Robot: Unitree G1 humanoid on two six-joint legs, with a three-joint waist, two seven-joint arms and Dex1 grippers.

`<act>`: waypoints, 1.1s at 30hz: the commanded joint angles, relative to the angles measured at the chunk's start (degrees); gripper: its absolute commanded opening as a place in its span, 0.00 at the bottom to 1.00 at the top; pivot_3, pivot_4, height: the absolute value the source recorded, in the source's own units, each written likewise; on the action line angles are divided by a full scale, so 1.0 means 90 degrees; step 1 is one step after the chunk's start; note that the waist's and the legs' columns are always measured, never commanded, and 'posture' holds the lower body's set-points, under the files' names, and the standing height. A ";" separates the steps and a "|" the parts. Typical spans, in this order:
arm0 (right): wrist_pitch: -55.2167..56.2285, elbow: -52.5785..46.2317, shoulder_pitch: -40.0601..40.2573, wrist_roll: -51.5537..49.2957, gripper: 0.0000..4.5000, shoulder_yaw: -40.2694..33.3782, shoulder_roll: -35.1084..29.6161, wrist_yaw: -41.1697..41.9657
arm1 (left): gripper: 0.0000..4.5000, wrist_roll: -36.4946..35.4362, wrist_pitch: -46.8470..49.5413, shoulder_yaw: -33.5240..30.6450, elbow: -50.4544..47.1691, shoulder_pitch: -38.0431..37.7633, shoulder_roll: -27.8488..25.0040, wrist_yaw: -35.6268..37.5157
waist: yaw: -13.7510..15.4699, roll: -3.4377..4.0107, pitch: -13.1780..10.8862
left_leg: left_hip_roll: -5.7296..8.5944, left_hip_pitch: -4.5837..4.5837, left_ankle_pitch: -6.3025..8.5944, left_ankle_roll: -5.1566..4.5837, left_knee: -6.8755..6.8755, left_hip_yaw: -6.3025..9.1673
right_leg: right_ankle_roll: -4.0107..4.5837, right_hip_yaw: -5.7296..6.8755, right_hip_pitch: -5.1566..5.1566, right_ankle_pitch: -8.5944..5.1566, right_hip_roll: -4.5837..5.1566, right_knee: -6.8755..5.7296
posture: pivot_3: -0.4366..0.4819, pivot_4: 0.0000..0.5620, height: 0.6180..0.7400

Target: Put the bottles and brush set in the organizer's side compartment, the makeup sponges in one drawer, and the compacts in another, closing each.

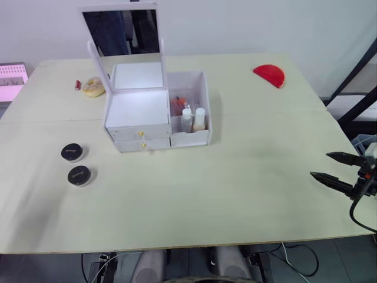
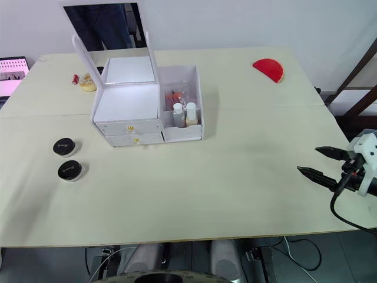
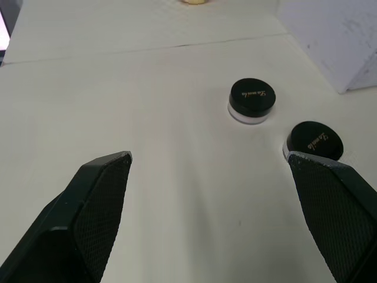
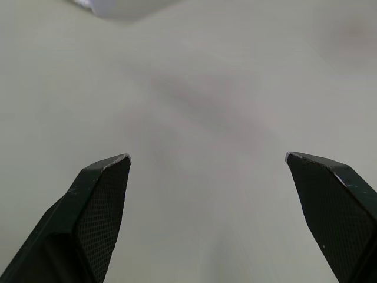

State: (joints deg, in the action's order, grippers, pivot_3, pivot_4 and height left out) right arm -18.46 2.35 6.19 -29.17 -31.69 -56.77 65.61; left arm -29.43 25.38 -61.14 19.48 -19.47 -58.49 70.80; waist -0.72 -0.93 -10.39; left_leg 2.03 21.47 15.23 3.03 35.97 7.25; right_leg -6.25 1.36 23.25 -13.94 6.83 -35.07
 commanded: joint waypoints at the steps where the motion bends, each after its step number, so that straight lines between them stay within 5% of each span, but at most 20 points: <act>1: -0.0347 -0.0623 -0.0250 -0.0347 1.00 0.0002 0.0054 -0.0155 | 0.99 -0.0138 -0.0042 0.0120 -0.0616 0.0095 0.0048 -0.0152 | 0.0006 0.0002 -0.0001 | 0.0000 0.0000 0.0000 0.0000 0.0000 0.0000 | 0.0000 0.0000 0.0000 0.0000 0.0000 0.0000 | 0.48 0.27 1.00; 11: -0.1392 -0.2148 -0.1956 -0.0910 1.00 0.1586 0.0367 -0.0644 | 0.99 -0.0846 0.0770 0.0989 -0.3730 0.0007 0.1352 -0.1258 | 0.0003 -0.0001 -0.0001 | 0.0000 0.0002 -0.0001 -0.0001 0.0000 0.0000 | 0.0025 -0.0004 0.0000 0.0019 -0.0001 -0.0001 | 0.48 0.27 1.00; 19: -0.1538 -0.2335 -0.3309 -0.0788 1.00 0.2818 0.0905 -0.0666 | 0.99 -0.0978 0.1061 0.2363 -0.6404 -0.0354 0.3197 -0.3389 | 0.0032 -0.0020 0.0001 | 0.0008 0.0001 -0.0001 -0.0001 0.0009 -0.0001 | 0.0024 -0.0011 -0.0009 0.0022 -0.0001 0.0001 | 0.48 0.27 1.00; 22: -0.1607 -0.2313 -0.3487 -0.0791 1.00 0.2986 0.1060 -0.0708 | 0.99 -0.0643 0.0983 0.3035 -0.6966 -0.0337 0.3972 -0.4400 | 0.0095 -0.0028 0.0002 | 0.0011 0.0001 -0.0002 -0.0002 0.0017 0.0001 | 0.0020 -0.0014 -0.0013 0.0026 -0.0004 0.0000 | 0.48 0.27 1.00; 27: -0.1556 -0.2266 -0.3566 -0.0655 1.00 0.3216 0.1198 -0.0662 | 0.99 0.1137 0.0296 0.4956 -0.7218 -0.0350 0.5235 -0.6141 | 0.0187 -0.0028 0.0005 | 0.0014 -0.0004 -0.0003 -0.0003 0.0029 -0.0005 | 0.0018 -0.0018 -0.0021 0.0038 -0.0008 -0.0001 | 0.48 0.27 1.00; 33: -0.1501 -0.2188 -0.3586 -0.0593 1.00 0.3303 0.1219 -0.0563 | 0.99 0.2250 -0.0636 0.6047 -0.6688 -0.0315 0.5822 -0.6821 | 0.0167 -0.0034 0.0007 | 0.0014 -0.0003 -0.0003 -0.0003 0.0034 -0.0006 | 0.0014 -0.0019 -0.0023 0.0040 -0.0009 0.0001 | 0.48 0.27 1.00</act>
State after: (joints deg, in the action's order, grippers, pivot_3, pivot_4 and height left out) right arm -32.96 -16.90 -25.02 -34.44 -0.93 -45.98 60.10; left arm -11.81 22.75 -8.53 -40.77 -22.16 -5.93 10.51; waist 0.78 -1.23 -10.33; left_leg 2.16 21.44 15.21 3.00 36.26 7.19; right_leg -6.12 1.20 23.06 -13.58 6.74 -35.07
